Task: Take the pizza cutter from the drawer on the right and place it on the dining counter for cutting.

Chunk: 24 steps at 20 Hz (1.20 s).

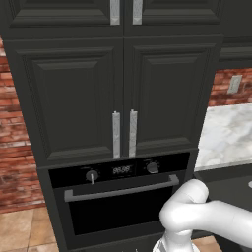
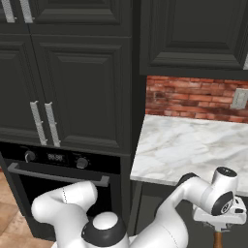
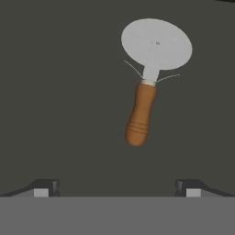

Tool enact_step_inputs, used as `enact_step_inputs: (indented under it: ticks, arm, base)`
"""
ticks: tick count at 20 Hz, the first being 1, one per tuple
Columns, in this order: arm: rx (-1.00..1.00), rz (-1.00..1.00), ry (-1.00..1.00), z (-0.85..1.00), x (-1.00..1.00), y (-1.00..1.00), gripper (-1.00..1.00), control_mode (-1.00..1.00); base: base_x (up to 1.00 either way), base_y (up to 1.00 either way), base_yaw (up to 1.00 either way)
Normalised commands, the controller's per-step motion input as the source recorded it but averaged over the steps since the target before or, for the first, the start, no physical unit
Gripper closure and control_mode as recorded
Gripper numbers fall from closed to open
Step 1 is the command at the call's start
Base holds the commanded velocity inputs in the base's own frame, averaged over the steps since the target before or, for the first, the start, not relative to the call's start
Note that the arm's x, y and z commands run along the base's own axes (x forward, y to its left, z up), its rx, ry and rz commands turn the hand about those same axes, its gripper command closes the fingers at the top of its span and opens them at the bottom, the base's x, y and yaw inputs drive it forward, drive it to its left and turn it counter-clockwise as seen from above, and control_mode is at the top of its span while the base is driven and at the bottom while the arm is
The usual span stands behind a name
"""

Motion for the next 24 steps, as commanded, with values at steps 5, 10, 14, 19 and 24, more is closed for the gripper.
enact_step_inputs:
  ticks: [5, 10, 14, 19, 24]
  arm:
    - [0.00, 0.00, 0.00, -0.15, 0.00, -0.02, -1.00, -1.00]
    - [0.00, 0.00, 0.00, -0.18, 0.00, 0.00, -1.00, -1.00]
    - [0.01, 0.00, 0.00, -0.14, 0.01, 0.00, -1.00, -1.00]
    - [0.07, 0.00, 0.03, 0.00, 0.17, -0.10, -1.00, -1.00]
    - [0.09, 0.00, 0.04, 0.00, 0.25, -0.25, -1.00, -1.00]
  base:
    - [0.00, 0.00, 0.00]
    - [0.00, 0.00, 0.00]
    - [0.00, 0.00, 0.00]
    - [0.00, 0.00, 0.00]
    - [0.00, 0.00, 0.00]
